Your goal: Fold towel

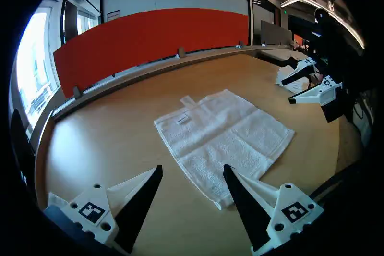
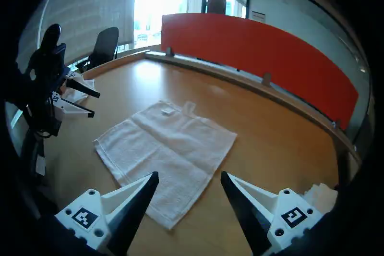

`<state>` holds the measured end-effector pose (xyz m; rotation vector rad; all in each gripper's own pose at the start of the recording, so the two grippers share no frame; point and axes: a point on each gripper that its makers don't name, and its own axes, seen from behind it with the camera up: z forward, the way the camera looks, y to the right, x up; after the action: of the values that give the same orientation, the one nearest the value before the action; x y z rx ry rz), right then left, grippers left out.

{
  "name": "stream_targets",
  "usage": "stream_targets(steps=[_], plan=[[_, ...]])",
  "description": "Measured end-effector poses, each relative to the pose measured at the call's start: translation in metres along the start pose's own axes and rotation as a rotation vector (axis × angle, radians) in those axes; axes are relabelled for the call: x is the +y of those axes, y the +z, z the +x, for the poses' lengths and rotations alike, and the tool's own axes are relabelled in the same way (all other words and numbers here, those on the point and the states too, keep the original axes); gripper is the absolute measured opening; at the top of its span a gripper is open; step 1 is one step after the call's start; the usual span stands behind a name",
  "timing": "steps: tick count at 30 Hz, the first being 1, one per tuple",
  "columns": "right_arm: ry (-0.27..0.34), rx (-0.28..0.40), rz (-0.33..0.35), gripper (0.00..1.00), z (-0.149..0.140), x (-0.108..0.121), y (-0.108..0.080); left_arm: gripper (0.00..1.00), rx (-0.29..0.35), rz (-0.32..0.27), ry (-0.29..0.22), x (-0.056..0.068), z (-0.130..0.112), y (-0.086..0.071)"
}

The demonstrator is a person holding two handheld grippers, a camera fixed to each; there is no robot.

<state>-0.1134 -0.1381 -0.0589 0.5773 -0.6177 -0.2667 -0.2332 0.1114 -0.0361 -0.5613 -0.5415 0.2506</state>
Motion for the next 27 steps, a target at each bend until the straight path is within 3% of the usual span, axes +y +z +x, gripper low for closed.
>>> stream_targets(steps=[16,27], plan=[[-0.023,-0.094,0.043,1.0,-0.049,-0.013,0.013,0.94,-0.094,-0.084,0.026,0.024,-0.046,0.02],[-0.036,-0.161,0.072,1.0,-0.083,-0.02,0.016,0.94,-0.138,-0.135,0.054,0.04,-0.065,0.029]])
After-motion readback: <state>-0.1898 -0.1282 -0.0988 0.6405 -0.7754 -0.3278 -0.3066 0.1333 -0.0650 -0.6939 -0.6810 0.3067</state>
